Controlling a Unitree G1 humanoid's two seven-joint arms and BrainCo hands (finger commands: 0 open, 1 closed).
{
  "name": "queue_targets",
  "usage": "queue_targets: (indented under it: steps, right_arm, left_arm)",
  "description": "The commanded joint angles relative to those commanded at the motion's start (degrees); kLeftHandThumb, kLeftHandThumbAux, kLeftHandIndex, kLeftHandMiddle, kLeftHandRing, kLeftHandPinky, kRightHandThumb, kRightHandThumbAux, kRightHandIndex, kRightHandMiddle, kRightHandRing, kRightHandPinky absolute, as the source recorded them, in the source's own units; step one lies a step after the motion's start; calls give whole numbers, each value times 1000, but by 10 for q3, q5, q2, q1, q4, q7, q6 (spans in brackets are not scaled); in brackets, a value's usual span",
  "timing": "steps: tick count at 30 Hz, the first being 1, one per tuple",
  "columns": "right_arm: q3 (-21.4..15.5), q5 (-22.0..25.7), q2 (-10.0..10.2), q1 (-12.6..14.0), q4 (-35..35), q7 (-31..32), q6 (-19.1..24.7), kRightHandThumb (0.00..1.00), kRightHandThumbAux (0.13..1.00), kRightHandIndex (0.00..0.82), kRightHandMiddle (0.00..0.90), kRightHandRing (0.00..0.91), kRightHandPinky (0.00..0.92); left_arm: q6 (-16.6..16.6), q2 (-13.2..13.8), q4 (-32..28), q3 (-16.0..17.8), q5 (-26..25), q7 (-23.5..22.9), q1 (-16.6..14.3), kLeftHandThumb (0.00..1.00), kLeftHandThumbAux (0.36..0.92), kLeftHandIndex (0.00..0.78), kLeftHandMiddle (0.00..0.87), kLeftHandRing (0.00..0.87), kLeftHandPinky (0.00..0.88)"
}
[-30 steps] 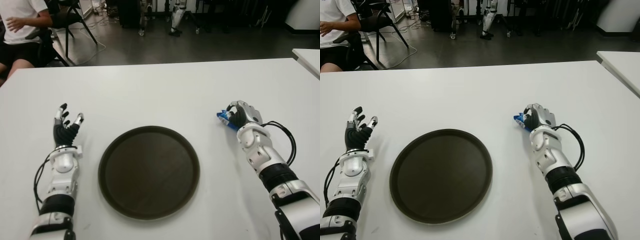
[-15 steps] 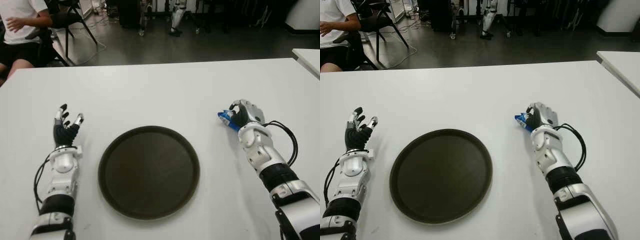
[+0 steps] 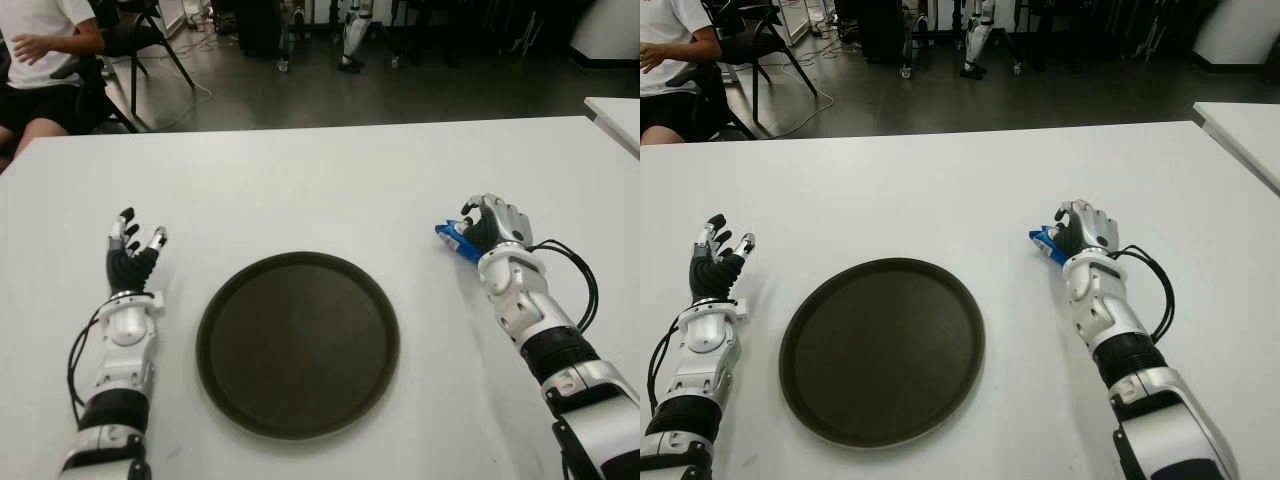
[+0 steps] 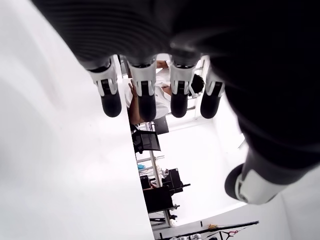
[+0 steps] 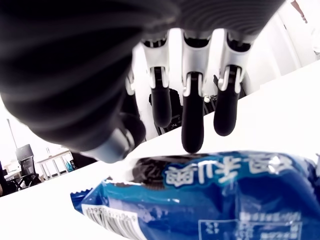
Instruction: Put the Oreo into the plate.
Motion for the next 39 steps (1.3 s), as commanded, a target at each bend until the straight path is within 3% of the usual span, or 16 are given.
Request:
queue_targets:
  steps: [4, 10, 21, 31, 39]
  right_arm:
    - [7, -8, -3, -1, -2, 6, 10, 183, 653, 103, 125, 133, 139]
    - [18, -23, -11, 1, -6, 5, 17, 144, 596, 13, 18, 19, 20]
    - [37, -37, -23, 3, -14, 13, 8, 122, 509, 0, 0, 0, 0]
    - [43, -37, -31, 1, -6, 9, -17, 84, 507, 0, 0, 0, 0]
    - [47, -48, -40, 5, -30, 14, -6, 63, 529, 0, 0, 0, 0]
  left_arm:
    - [-1, 0, 0, -1, 0, -1, 1, 260, 651, 61, 90, 58, 17]
    - [-1, 3, 9, 0, 2, 0, -4, 277, 642, 66, 94, 62, 27]
    - [-1, 4, 17, 0, 3, 3, -7, 243, 645, 57, 89, 58, 23]
    - [-5, 4, 23, -2, 5, 3, -9, 247, 644, 64, 99, 71, 32]
    - [-1, 4, 26, -2, 5, 4, -11, 259, 639, 66, 100, 74, 40]
